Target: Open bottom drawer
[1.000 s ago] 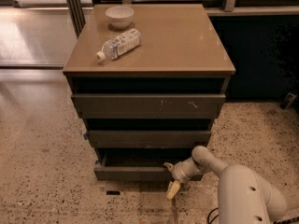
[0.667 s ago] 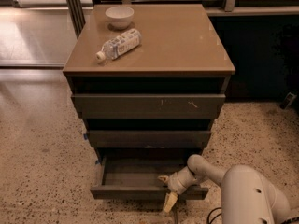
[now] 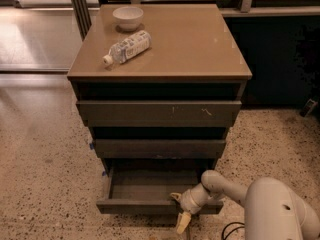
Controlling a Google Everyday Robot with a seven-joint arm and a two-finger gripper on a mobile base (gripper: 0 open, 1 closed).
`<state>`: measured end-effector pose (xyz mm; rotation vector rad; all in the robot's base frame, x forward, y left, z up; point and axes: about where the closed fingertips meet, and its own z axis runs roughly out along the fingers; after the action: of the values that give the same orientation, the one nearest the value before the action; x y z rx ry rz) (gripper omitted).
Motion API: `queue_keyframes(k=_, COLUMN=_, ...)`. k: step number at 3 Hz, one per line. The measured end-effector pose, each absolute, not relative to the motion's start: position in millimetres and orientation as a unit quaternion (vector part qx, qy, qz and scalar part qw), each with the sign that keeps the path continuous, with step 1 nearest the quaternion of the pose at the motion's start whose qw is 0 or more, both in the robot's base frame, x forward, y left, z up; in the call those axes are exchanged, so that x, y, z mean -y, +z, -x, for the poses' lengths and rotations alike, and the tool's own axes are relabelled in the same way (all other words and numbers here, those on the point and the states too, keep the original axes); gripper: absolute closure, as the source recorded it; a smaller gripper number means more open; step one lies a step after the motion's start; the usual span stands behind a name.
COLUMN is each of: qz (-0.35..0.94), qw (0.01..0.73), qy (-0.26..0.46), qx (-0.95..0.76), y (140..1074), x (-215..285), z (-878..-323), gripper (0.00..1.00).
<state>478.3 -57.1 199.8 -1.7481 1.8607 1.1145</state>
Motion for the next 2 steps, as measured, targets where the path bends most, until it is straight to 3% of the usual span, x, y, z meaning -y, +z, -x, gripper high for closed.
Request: queue_keyframes(k=2, qz=0.630, qw=0.140, qy=0.409, qx=-0.646, y=241.5, x=47.1, z=-389.5, gripper=0.00)
